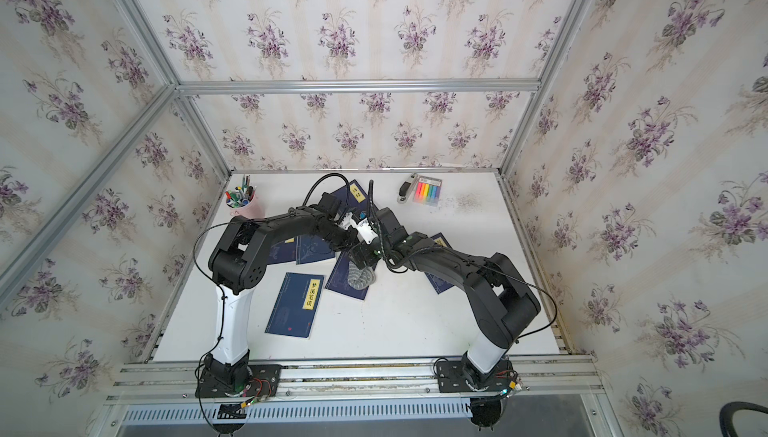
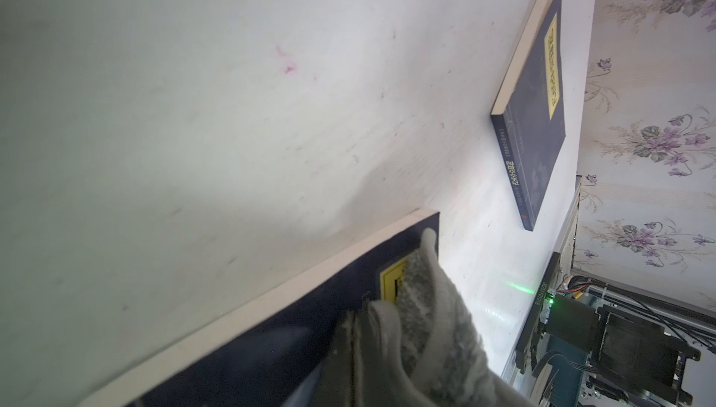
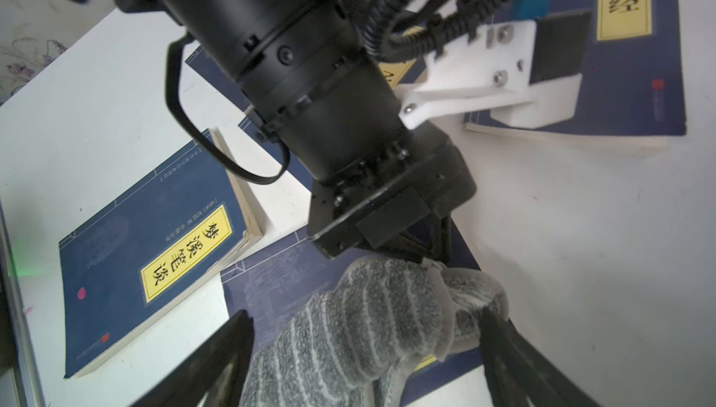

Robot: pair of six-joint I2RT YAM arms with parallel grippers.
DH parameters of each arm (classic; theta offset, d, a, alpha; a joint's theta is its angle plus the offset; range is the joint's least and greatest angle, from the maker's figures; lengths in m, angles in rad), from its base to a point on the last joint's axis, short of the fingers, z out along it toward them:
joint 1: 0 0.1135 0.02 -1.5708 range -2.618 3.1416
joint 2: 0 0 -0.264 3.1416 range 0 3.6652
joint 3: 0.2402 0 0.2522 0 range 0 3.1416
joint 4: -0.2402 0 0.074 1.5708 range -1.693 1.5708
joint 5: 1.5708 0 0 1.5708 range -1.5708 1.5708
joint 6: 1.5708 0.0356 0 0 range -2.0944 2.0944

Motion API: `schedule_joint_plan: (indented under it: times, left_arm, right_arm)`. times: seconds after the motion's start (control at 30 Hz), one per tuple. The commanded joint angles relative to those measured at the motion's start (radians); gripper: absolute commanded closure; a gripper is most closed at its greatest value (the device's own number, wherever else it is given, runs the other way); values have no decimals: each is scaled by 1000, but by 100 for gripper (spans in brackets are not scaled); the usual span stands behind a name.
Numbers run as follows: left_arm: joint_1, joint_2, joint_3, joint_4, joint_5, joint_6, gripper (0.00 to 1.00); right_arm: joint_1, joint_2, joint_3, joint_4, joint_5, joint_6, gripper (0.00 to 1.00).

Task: Wipe the cover of the book
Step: Wipe the dirt from the cover of the book.

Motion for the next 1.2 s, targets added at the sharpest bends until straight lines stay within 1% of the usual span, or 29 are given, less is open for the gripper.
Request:
schedule_joint_plan:
  times: [0.0,0.17,0.33,0.57,0.77,0.8,0.87,0.9,0.97,1.0,1.07,1.17]
  left_arm:
    - [-2,36,-16,-98,-249,24,100]
    - [-3,38,-14,-100,-247,27,100]
    - [-2,38,-13,-101,-242,28,100]
    - [0,39,-14,-99,-238,30,100]
    - [-1,39,-14,-101,-236,31,100]
    - [0,39,-13,-101,-236,31,100]
    - [0,39,-13,-101,-237,31,100]
    - [0,39,-14,-100,-236,31,100]
    - [0,40,-14,-101,-235,29,100]
    - [0,39,-15,-99,-235,30,100]
    - [2,38,-16,-97,-235,28,100]
    - [3,38,-17,-95,-233,25,100]
  right_arm:
    - [1,23,25,-82,-58,-100,9]
    - [4,62,34,-122,-70,-134,10]
    - [8,122,73,-201,-64,-130,13]
    - [23,128,13,-200,-104,-131,15]
    - [69,152,10,-216,-96,-126,16]
    - [73,158,11,-212,-98,-122,17]
    - [82,174,14,-209,-96,-107,26]
    - [84,179,17,-205,-85,-95,33]
    - [86,181,7,-186,-58,-57,53]
    - [85,175,-3,-170,-45,-42,60]
    - [85,151,-32,-130,-17,0,71]
    - [85,117,-68,-77,31,58,93]
